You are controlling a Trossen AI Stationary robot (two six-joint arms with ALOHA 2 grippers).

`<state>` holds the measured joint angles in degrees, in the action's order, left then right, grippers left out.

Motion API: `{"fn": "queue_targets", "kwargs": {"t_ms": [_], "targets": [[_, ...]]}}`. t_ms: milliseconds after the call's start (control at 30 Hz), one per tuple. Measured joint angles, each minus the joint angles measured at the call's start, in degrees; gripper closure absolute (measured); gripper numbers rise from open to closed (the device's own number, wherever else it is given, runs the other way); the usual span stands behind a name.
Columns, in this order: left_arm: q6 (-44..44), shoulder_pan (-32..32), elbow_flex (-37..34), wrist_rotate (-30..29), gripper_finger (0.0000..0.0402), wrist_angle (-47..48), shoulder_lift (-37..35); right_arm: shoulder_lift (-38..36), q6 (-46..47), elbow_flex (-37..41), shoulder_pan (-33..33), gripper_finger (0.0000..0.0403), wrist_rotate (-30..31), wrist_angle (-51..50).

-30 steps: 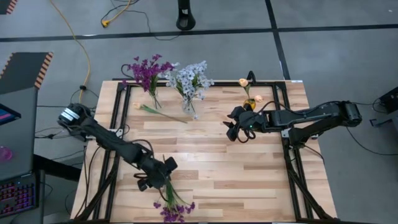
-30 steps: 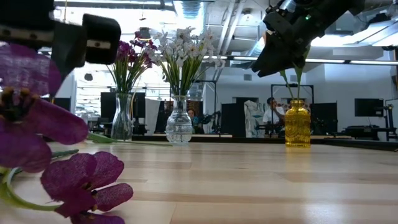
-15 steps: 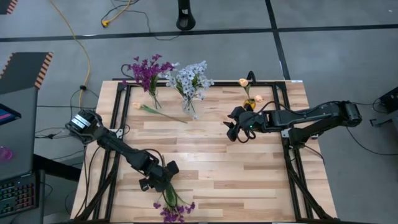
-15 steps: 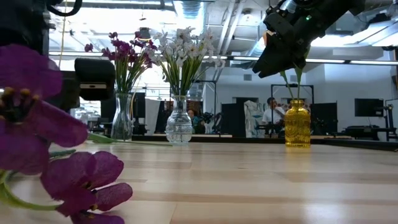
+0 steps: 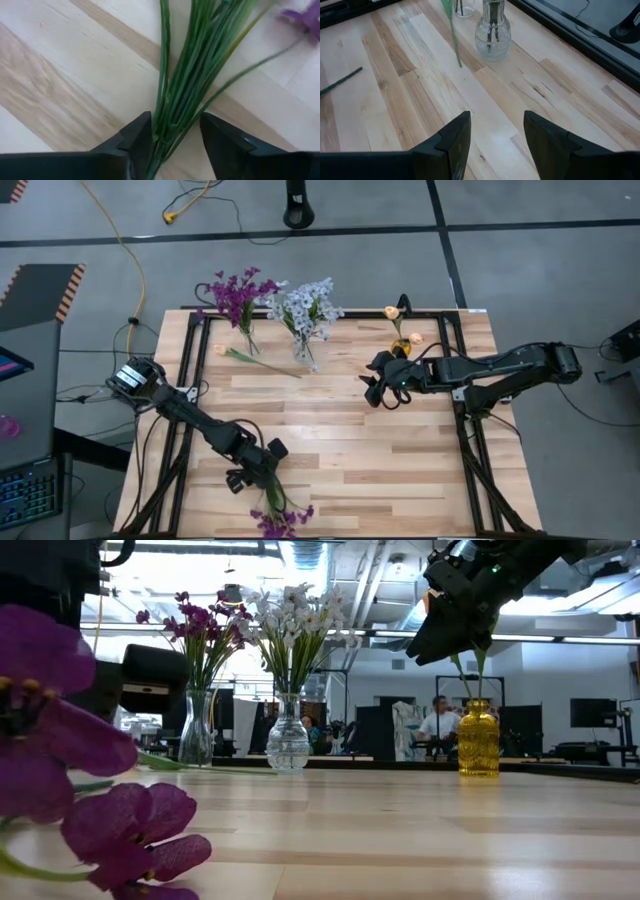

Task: Sort flowers into vase by color
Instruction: Put the violet flowers into the left transparent vase

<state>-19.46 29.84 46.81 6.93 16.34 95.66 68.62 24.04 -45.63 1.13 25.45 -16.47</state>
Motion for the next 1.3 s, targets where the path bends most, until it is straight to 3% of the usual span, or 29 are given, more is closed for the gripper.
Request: {"fn": "queue_targets", "kwargs": {"t_ms": [567,867,1133,1300], "targets": [[5.7,0.0,0.0,-1.5,0.0392,0.1,-0.1,0.0,0.0,0.0,0.0,0.0194,0.0,0.0],[7.2,-2.2,-0.1,-2.4,0.0399,0.5,-1.4,0.0,0.0,0.0,0.0,0.0194,0.0,0.0],[6.9,-9.6,-0.1,-3.7,0.0401,1.5,-14.4,0.0,0.0,0.0,0.0,0.0194,0.0,-0.6],[6.3,-15.0,-0.1,-8.5,0.0401,1.8,-26.1,0.0,0.0,0.0,0.0,0.0194,0.0,-1.5]]}}
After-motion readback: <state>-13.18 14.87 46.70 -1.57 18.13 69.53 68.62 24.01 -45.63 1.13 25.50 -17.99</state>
